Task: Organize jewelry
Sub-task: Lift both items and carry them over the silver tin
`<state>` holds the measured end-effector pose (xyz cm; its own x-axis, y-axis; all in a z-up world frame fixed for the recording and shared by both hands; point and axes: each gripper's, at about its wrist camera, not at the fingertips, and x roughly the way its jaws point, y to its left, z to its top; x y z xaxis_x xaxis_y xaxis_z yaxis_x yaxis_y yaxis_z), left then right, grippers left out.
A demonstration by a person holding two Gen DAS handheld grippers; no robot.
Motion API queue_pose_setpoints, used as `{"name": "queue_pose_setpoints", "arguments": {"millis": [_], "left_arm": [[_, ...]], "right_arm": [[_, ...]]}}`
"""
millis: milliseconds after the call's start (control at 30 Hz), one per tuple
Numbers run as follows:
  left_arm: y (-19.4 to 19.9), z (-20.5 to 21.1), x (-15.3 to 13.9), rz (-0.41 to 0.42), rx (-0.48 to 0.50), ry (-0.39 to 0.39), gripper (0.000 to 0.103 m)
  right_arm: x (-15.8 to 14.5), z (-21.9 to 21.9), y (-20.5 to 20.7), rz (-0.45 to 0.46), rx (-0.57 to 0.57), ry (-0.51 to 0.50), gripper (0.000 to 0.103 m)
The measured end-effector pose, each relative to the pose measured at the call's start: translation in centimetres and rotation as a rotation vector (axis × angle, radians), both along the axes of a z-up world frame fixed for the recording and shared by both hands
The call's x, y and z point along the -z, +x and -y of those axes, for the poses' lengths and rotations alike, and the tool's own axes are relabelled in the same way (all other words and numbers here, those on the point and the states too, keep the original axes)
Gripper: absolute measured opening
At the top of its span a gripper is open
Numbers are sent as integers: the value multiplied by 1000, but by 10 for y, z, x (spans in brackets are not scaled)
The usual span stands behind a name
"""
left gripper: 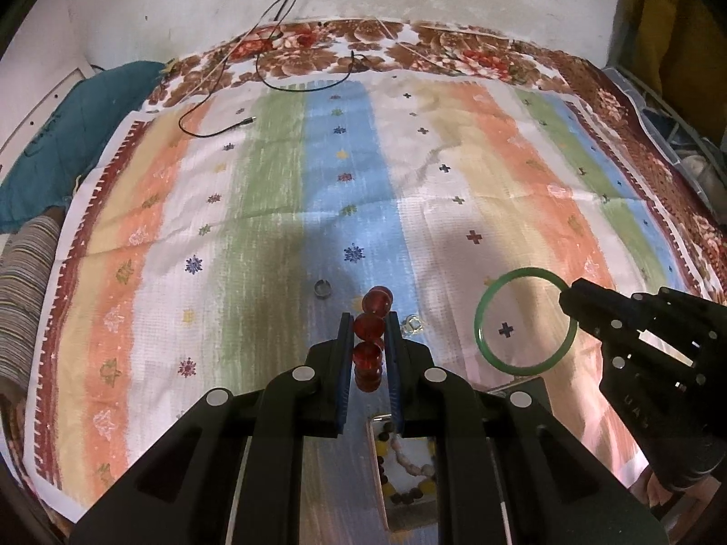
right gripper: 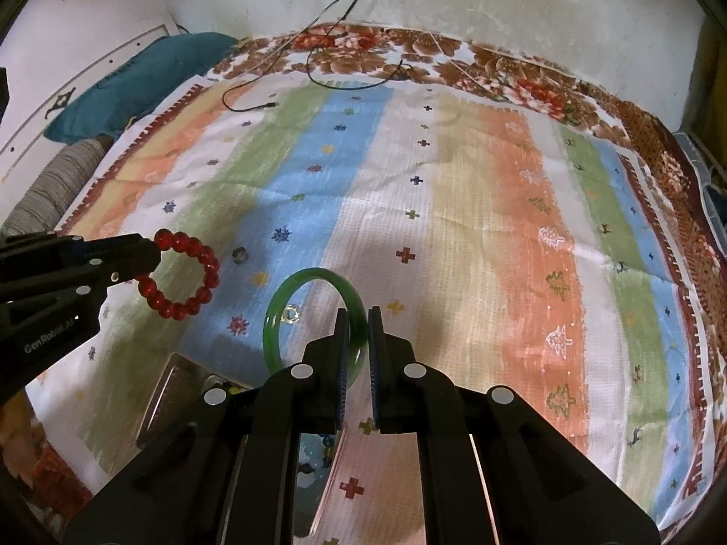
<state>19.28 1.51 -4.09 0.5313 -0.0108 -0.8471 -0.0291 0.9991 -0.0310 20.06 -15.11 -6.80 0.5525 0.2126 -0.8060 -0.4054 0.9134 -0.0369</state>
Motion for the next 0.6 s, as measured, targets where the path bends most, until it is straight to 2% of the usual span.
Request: {"name": "queue_pose_setpoints", "arguments": {"millis": [267, 600], "left_arm": [[-11, 6, -8, 18, 11, -8, 13], [-26, 11, -22, 46, 23, -42, 13]], "right_arm": [[-1, 1, -5, 5, 0, 2, 9], [-15, 14, -18, 33, 45, 55, 9]]}}
